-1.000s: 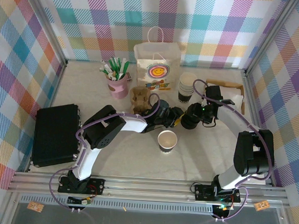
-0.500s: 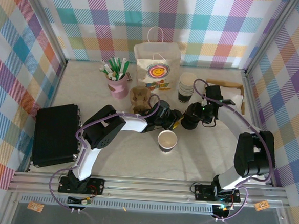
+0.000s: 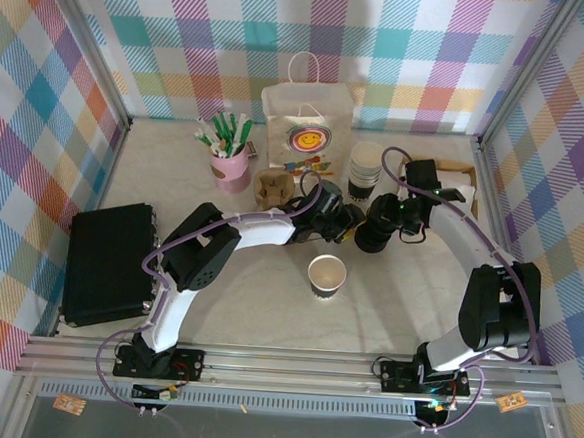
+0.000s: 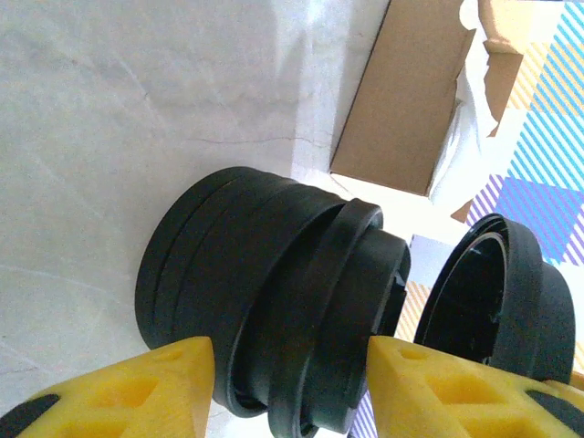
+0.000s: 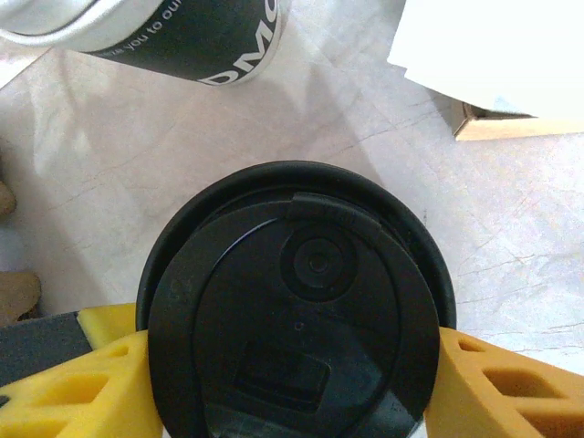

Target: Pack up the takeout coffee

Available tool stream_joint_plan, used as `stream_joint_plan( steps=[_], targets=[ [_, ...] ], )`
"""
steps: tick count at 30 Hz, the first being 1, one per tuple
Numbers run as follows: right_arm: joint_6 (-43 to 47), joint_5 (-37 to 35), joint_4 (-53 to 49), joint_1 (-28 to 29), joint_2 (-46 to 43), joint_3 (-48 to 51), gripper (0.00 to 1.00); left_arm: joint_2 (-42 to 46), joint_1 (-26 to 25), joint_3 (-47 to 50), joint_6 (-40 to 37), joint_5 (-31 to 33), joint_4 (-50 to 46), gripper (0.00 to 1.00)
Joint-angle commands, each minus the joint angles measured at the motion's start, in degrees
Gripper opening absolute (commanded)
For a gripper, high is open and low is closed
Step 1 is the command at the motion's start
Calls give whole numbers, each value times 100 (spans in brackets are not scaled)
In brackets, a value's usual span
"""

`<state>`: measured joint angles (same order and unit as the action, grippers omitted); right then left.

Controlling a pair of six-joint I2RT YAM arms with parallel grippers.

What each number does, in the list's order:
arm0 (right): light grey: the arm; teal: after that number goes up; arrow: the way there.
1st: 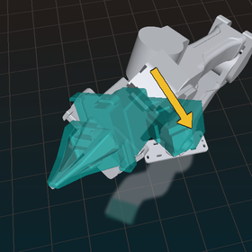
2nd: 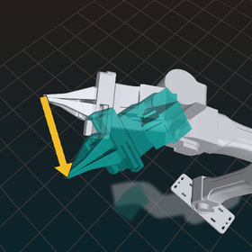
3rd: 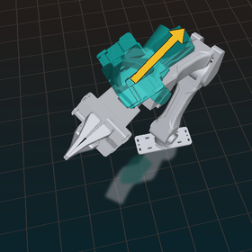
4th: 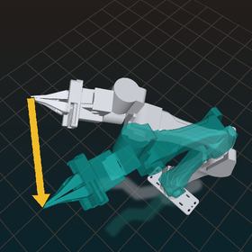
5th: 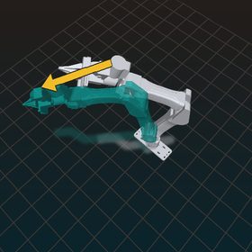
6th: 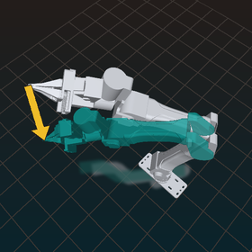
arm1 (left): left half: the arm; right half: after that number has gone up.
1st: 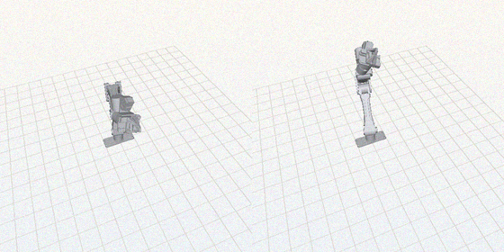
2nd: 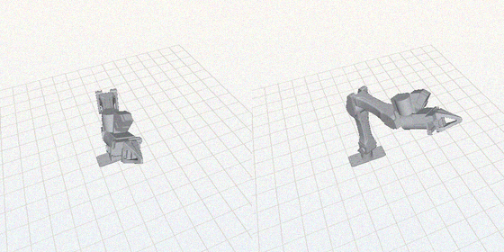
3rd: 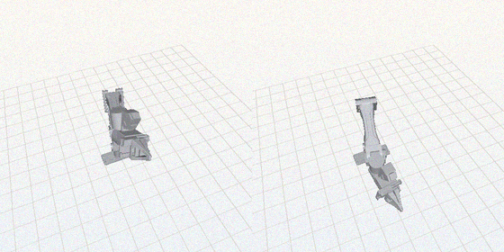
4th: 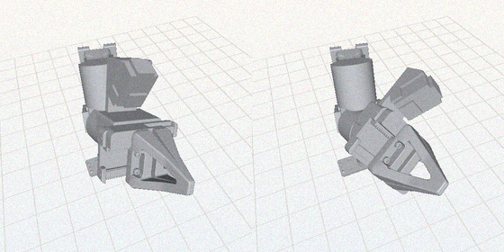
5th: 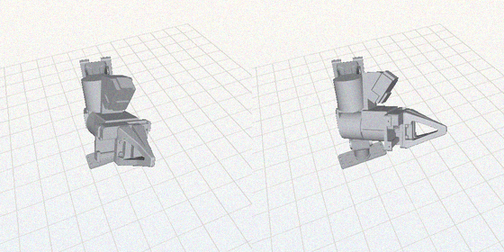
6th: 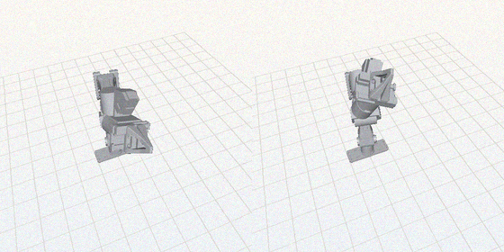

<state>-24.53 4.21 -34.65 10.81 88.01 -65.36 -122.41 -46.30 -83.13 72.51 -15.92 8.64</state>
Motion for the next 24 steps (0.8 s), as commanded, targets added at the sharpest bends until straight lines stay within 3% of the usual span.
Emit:
stream_joint_plan(
  steps=[1,10,14,24],
  targets=[
    [180,27,-175,-1,-178,-182,46,124,42,-206,-322,27,-563,48],
    [305,44,-169,-2,-237,-180,46,151,86,-238,-371,191,-777,47],
    [481,103,-311,1,-383,-219,46,289,95,-465,-757,318,-1100,47],
    [565,269,-1423,81,-1321,-777,44,1285,164,-1288,-2160,1084,-3181,47]
  ],
)
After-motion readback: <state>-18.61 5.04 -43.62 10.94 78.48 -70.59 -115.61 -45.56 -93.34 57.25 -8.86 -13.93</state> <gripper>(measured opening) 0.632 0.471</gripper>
